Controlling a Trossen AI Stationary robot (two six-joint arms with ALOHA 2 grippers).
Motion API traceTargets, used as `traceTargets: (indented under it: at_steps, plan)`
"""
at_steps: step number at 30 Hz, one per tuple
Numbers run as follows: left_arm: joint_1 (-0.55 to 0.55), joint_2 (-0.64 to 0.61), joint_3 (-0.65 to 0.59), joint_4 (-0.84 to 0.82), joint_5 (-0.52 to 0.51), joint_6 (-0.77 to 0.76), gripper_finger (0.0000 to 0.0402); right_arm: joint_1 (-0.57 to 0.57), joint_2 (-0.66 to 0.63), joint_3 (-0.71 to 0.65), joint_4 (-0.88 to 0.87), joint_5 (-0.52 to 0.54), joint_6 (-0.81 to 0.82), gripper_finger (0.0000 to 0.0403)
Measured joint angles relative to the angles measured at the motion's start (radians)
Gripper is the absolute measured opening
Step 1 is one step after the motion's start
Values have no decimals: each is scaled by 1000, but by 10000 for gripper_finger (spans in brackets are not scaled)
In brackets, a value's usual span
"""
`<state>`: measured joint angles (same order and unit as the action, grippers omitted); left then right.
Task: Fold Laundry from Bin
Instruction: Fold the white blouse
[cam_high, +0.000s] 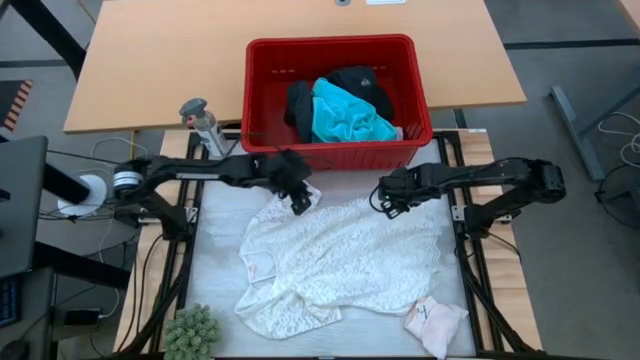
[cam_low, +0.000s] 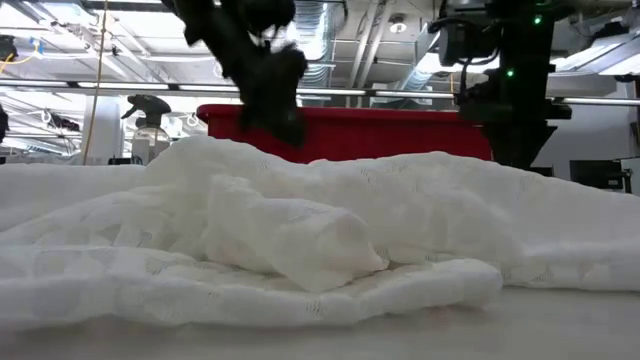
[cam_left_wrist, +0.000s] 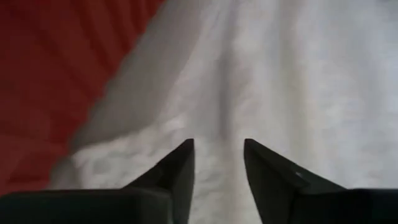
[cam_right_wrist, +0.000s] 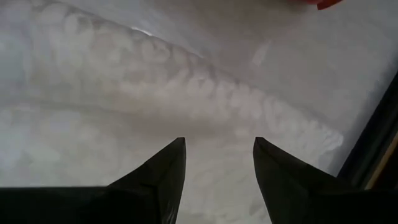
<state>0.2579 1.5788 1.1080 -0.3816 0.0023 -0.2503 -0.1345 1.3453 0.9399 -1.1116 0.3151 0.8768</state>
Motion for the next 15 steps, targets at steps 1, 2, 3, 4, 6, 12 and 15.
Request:
traceTargets:
  at_steps: [1,2,3,4,6,12,15]
  plan:
    - [10,20,0,-18,-1,5,152,-4,0,-7,0,0,-5,212]
    - [18,38,0,-30,-3,6,164,-10,0,-15,2,0,-10,212]
    - [26,54,0,-47,-8,4,176,-15,0,-23,0,0,-11,212]
    - [31,69,0,-61,-13,1,187,-21,0,-33,2,1,-14,212]
    - [44,100,0,-70,-19,-10,205,-37,0,-53,14,0,-21,212]
    - [57,143,-1,-139,-145,-60,225,-74,-5,-122,132,-5,-39,212]
    - [53,143,-1,-130,-217,-75,226,-96,-6,-145,186,-6,-63,212]
